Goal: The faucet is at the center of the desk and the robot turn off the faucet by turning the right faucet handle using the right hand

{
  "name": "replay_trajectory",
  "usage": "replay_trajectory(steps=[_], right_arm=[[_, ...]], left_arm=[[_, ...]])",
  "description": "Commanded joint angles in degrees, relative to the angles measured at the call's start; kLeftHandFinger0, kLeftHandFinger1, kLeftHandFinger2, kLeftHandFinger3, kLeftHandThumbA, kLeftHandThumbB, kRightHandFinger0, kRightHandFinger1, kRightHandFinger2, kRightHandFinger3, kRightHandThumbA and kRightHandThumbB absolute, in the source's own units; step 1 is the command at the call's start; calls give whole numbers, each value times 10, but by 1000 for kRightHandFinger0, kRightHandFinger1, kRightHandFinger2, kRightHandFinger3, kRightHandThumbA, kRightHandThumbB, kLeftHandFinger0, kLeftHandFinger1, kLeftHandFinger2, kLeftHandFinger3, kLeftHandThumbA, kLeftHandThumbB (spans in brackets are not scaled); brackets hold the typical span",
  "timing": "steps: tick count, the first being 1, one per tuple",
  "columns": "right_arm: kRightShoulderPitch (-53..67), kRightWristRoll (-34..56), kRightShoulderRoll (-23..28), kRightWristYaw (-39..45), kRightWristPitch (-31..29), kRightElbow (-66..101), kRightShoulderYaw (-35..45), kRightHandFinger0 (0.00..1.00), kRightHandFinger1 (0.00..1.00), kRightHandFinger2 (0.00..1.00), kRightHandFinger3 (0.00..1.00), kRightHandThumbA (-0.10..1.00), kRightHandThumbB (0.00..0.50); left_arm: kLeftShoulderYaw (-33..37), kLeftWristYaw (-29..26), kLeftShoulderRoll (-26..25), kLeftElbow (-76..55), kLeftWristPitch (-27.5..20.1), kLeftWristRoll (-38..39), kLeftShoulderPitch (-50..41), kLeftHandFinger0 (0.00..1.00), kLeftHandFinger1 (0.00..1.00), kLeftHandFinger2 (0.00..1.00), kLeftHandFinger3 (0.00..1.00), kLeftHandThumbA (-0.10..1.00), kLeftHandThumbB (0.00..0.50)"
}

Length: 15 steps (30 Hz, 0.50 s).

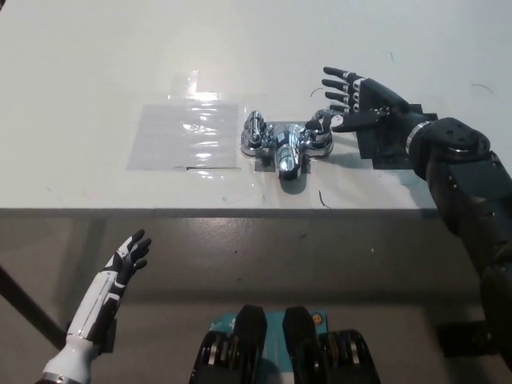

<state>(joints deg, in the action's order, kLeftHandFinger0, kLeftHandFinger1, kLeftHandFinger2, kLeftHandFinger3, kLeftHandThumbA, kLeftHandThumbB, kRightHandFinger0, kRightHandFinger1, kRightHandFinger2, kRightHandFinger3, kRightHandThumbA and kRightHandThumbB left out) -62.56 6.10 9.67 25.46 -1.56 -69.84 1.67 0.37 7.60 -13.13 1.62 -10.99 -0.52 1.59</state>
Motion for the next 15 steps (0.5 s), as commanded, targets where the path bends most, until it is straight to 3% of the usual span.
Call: replay_trajectory(steps=[1,15], right_arm=[[-2,15,-27,59,5,42,-6,1000,1000,1000,1000,1000,441],[73,19,-54,68,24,168,-27,1000,1000,1000,1000,1000,411]], left_arm=[[2,10,-11,-11,-20,-3,10,1000,1000,1000,1000,1000,410],[-1,14,-9,-11,-19,3,9,1000,1000,1000,1000,995,425]])
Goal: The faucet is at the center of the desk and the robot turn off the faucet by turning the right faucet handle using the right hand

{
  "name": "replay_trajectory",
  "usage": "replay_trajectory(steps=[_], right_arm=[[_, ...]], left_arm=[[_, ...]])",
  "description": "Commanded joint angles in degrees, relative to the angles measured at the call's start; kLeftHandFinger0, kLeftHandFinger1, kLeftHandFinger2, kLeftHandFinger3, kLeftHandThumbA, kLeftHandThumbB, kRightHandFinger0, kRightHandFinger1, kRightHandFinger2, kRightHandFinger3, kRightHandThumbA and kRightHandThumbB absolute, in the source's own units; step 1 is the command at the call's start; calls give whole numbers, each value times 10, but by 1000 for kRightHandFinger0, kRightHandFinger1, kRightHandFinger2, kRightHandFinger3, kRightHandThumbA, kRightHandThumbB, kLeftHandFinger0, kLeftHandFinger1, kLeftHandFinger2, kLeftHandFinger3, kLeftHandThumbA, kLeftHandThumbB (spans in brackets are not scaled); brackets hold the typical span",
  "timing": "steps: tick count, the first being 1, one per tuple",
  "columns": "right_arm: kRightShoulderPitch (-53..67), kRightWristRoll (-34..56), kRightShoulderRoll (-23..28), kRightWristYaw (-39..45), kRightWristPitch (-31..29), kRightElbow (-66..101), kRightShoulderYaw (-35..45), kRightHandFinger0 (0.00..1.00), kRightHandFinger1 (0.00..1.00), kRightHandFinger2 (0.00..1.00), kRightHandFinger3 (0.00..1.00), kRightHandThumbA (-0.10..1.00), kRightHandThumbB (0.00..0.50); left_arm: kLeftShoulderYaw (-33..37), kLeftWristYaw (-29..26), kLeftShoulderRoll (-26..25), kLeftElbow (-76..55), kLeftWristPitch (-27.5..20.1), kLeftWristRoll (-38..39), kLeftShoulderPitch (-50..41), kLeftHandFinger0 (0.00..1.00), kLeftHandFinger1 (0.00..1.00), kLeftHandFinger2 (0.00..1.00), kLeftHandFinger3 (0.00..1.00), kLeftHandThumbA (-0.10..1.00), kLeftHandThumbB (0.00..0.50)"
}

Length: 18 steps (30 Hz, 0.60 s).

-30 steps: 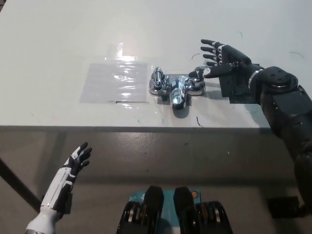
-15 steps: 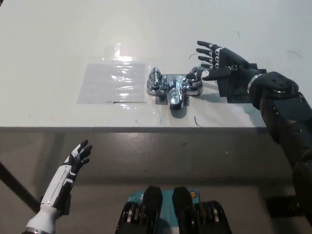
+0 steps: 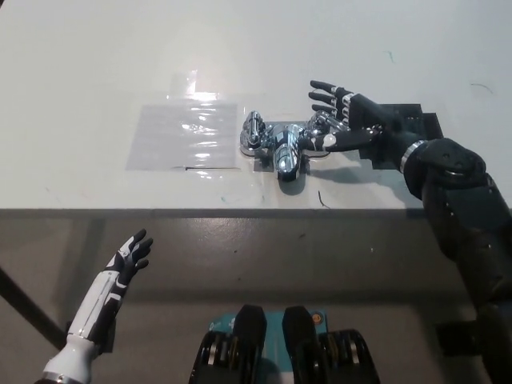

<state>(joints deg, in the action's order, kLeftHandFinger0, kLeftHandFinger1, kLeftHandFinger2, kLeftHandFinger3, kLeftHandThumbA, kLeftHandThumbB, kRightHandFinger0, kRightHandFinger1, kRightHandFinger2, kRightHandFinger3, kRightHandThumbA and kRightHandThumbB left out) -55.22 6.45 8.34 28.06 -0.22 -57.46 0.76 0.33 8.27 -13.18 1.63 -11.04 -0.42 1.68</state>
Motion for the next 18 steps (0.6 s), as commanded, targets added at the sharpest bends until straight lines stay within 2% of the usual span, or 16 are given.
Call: replay_trajectory(steps=[1,5,11,13,14,16,18], right_arm=[[3,18,-43,40,9,49,-16,1000,1000,1000,1000,1000,410],[11,18,-56,15,-15,55,-9,1000,1000,1000,1000,1000,411],[24,-6,-78,-68,-56,68,-8,1000,1000,1000,1000,1000,409],[27,-7,-99,-127,-79,67,7,1000,1000,1000,1000,1000,415],[27,-6,-110,-149,-104,65,15,1000,1000,1000,1000,1000,394],[26,4,-131,-186,-123,64,34,1000,1000,1000,1000,1000,404],[25,12,-147,-207,-138,64,49,1000,1000,1000,1000,1000,394]], left_arm=[[-1,7,-9,-12,-19,2,9,1000,1000,1000,1000,995,426],[-2,6,-9,-13,-16,0,9,1000,1000,1000,1000,998,431],[-1,8,-11,-9,-23,1,12,1000,1000,1000,1000,1000,415],[-2,9,-12,-10,-20,2,12,1000,1000,1000,1000,1000,421],[-2,9,-12,-9,-21,3,12,1000,1000,1000,1000,1000,420],[-2,9,-12,-11,-20,3,12,1000,1000,1000,1000,998,417],[-2,9,-12,-11,-22,1,11,1000,1000,1000,1000,996,406]])
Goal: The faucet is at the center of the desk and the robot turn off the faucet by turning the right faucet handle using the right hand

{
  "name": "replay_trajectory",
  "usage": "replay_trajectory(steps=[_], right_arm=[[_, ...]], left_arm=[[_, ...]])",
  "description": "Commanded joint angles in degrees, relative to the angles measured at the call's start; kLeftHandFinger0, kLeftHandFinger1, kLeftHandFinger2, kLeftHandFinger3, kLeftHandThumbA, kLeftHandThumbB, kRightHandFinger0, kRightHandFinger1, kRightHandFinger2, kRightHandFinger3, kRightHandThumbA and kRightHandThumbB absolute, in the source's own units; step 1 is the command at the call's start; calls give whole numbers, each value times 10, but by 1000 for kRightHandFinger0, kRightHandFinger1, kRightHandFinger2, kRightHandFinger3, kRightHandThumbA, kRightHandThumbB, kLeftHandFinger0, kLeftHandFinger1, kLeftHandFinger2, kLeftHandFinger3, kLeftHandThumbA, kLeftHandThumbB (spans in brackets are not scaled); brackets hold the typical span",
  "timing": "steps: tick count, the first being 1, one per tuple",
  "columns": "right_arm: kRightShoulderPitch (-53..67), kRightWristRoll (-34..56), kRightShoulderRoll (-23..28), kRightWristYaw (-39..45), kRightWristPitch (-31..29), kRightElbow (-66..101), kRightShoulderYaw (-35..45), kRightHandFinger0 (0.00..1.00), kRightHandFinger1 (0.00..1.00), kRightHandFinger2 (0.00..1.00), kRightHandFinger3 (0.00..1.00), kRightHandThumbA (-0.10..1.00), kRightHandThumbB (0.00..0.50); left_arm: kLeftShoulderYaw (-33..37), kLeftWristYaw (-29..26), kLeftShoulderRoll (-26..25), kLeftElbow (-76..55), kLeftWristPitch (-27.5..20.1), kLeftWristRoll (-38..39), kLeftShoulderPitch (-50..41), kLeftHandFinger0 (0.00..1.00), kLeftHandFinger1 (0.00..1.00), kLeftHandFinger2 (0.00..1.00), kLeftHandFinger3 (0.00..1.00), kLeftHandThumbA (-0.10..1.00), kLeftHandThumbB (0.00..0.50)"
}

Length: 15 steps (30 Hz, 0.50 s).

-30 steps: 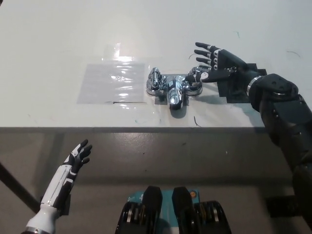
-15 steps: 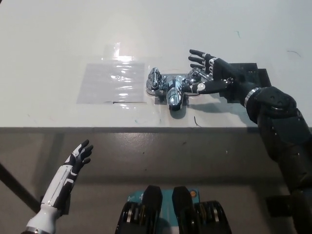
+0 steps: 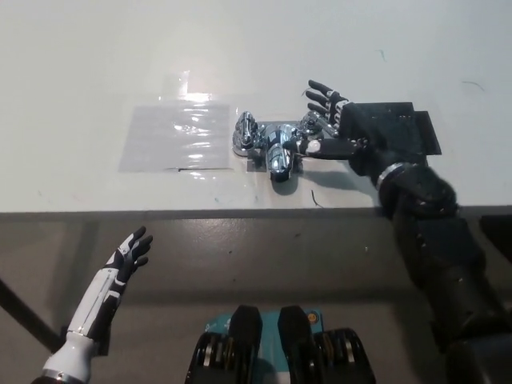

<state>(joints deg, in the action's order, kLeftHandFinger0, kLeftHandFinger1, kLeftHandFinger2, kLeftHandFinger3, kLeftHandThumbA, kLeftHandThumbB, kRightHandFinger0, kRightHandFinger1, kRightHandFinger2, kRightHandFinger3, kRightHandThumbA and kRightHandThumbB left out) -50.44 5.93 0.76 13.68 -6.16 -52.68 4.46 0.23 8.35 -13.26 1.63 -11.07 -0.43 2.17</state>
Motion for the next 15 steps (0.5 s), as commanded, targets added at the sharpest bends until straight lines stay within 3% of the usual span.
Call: replay_trajectory(steps=[1,6,15], right_arm=[[-26,18,-82,-78,-86,14,20,1000,1000,1000,1000,1000,406],[-45,27,-122,-141,-114,17,53,1000,1000,1000,1000,1000,393],[-76,8,-140,-225,-142,-22,61,1000,1000,1000,1000,1000,383]], left_arm=[[-1,8,-11,-12,-21,1,6,1000,1000,1000,1000,993,403],[0,7,-9,-15,-16,-1,6,1000,1000,1000,1000,995,403],[0,8,-11,-16,-13,0,8,1000,1000,1000,1000,1000,421]])
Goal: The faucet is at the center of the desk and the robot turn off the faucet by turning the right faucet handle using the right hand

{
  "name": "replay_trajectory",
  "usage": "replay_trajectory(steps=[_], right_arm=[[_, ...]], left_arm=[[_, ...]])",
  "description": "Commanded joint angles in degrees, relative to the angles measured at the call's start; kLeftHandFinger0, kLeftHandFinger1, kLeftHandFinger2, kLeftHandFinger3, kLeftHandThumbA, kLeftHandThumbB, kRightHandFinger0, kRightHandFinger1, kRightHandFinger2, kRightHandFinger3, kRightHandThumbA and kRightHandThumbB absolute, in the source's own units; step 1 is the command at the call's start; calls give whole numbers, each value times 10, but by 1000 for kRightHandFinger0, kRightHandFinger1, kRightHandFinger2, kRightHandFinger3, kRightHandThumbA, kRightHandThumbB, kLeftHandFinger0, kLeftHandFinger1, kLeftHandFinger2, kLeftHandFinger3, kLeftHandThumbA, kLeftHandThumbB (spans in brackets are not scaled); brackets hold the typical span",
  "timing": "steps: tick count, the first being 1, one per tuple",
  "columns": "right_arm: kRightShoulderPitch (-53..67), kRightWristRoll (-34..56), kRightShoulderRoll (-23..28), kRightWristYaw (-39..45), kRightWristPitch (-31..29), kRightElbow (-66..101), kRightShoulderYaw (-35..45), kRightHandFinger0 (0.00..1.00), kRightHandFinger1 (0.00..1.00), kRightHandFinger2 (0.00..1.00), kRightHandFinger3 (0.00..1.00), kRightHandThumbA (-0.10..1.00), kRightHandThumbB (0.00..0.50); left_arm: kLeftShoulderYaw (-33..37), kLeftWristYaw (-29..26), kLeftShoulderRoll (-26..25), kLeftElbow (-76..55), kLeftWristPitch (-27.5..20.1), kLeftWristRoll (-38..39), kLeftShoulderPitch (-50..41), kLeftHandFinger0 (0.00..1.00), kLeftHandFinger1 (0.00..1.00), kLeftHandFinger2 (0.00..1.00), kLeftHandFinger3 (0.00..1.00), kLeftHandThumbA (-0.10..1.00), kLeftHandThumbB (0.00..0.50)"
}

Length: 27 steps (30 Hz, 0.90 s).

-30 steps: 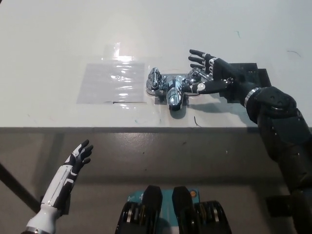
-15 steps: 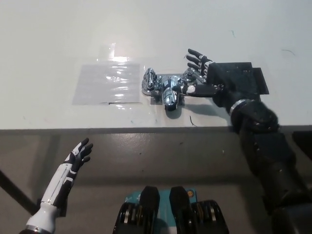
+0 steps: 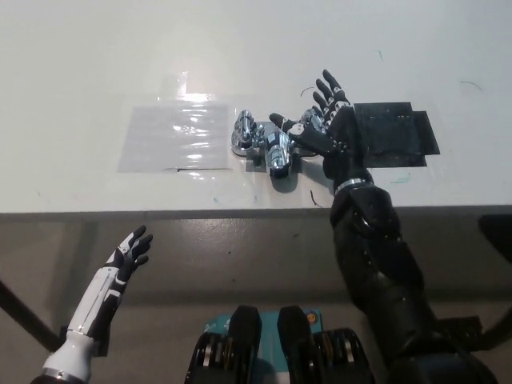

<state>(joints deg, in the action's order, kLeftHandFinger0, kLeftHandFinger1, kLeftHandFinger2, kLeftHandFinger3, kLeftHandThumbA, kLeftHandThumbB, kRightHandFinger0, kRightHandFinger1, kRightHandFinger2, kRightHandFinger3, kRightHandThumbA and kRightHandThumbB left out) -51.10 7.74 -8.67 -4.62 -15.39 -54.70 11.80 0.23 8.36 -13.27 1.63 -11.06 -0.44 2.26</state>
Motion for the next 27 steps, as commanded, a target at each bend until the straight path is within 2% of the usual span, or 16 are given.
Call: replay_trajectory(steps=[1,4,8,12,14,18,22,25,27], right_arm=[[-71,-12,-49,-59,-42,-2,-11,1000,1000,1000,1000,1000,397],[-74,-19,-55,-99,-43,-7,-12,1000,1000,1000,1000,1000,375],[-76,-61,-62,-176,-38,-13,-32,1000,1000,1000,1000,1000,381],[-83,-96,-68,-248,-71,-31,-47,1000,1000,1000,1000,1000,311],[-86,-106,-70,-275,-82,-40,-52,1000,1000,1000,1000,1000,309],[-91,-136,-72,-327,-115,-59,-73,1000,1000,1000,1000,1000,255],[-85,-131,-61,-313,-115,-50,-83,1000,1000,1000,1000,1000,287],[-67,-100,-43,-256,-94,-5,-79,1000,1000,1000,1000,1000,334],[-51,-87,-25,-224,-79,37,-79,1000,1000,1000,1000,1000,336]], left_arm=[[0,8,-11,-16,-12,0,7,1000,1000,1000,1000,1000,421],[0,7,-10,-15,-17,-1,6,1000,1000,1000,1000,1000,408],[-1,4,-11,-14,-19,-6,6,1000,1000,1000,1000,1000,400],[-1,4,-11,-16,-15,-6,7,1000,1000,1000,1000,1000,404],[0,5,-12,-14,-19,-9,8,1000,1000,1000,1000,1000,396],[0,6,-11,-17,-13,-6,9,1000,1000,1000,1000,1000,410],[0,6,-11,-16,-17,-7,11,1000,1000,1000,1000,1000,395],[-1,8,-16,-16,-20,-8,13,1000,1000,1000,1000,1000,377],[-2,9,-17,-11,-27,-6,15,1000,1000,1000,1000,1000,364]])
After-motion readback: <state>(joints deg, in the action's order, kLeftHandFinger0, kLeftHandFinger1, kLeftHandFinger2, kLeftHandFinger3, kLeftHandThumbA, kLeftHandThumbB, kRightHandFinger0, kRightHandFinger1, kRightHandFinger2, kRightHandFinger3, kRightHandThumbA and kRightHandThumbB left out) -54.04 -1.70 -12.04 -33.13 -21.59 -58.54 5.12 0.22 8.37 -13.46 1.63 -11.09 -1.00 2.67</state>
